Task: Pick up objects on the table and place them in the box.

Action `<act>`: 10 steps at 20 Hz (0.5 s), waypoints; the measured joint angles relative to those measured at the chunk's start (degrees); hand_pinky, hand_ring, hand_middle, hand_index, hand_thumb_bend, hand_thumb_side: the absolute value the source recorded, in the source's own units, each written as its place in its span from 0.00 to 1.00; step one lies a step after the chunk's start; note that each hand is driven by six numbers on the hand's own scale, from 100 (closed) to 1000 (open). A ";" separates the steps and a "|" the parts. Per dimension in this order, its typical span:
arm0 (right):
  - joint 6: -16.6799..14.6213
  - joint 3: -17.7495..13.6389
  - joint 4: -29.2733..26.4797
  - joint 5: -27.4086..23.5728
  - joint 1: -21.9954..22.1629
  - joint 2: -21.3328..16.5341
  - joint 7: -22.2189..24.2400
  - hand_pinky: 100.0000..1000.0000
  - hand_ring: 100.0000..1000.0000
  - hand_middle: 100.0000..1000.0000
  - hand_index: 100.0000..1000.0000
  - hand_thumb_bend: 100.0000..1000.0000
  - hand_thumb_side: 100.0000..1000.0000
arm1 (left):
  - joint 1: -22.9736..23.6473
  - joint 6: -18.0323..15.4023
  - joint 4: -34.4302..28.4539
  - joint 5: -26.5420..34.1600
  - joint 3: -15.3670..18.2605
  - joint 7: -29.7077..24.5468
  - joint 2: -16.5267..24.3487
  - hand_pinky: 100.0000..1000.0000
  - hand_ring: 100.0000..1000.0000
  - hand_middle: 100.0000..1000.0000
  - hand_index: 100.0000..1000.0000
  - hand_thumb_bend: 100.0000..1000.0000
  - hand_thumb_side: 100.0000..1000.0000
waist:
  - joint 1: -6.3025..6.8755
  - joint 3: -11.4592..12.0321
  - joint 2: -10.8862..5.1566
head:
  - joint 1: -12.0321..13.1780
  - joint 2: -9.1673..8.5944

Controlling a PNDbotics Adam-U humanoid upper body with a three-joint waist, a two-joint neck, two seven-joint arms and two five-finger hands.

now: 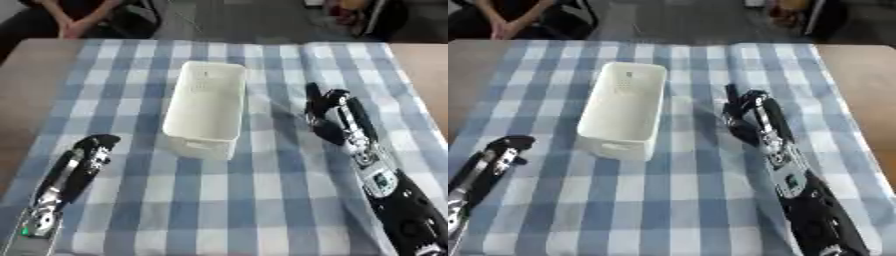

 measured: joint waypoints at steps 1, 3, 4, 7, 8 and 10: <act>-0.13 0.21 -1.61 -0.24 -0.27 -0.24 -0.03 0.68 0.48 0.48 0.36 0.00 0.34 | 0.00 0.00 0.00 -0.01 0.00 0.00 0.00 0.65 0.77 0.78 0.79 1.00 1.00 | 0.00 -0.01 -0.01 | 0.00 0.00; -0.27 0.67 -4.98 -0.75 -0.76 -0.71 0.02 0.68 0.48 0.48 0.36 0.00 0.34 | 0.00 0.00 0.02 -0.02 0.00 0.00 0.00 0.65 0.77 0.78 0.79 1.00 1.00 | 0.00 -0.02 -0.05 | -0.01 0.00; -0.21 0.91 -6.44 -1.04 -0.93 -0.95 0.11 0.68 0.48 0.48 0.36 0.00 0.34 | 0.00 0.00 0.04 -0.03 0.00 0.00 0.00 0.65 0.77 0.78 0.79 1.00 1.00 | 0.00 -0.02 -0.10 | -0.01 0.00; 0.35 1.40 -9.17 -1.82 -1.23 -1.55 0.68 0.68 0.48 0.48 0.36 0.00 0.33 | 0.00 0.00 0.11 -0.03 0.00 0.00 0.00 0.65 0.77 0.78 0.79 1.00 1.00 | 0.00 0.00 -0.26 | -0.04 0.00; 0.52 1.58 -9.51 -2.05 -1.23 -1.71 0.85 0.68 0.48 0.48 0.36 0.00 0.34 | 0.00 0.00 0.12 -0.03 0.00 0.00 0.00 0.65 0.77 0.78 0.79 1.00 1.00 | 0.00 0.02 -0.27 | -0.04 0.00; 0.81 1.78 -9.83 -2.31 -1.23 -1.92 1.12 0.68 0.48 0.48 0.36 0.00 0.34 | 0.00 0.00 0.22 -0.03 0.00 0.00 0.00 0.65 0.77 0.78 0.79 1.00 1.00 | 0.00 0.04 -0.27 | -0.10 0.00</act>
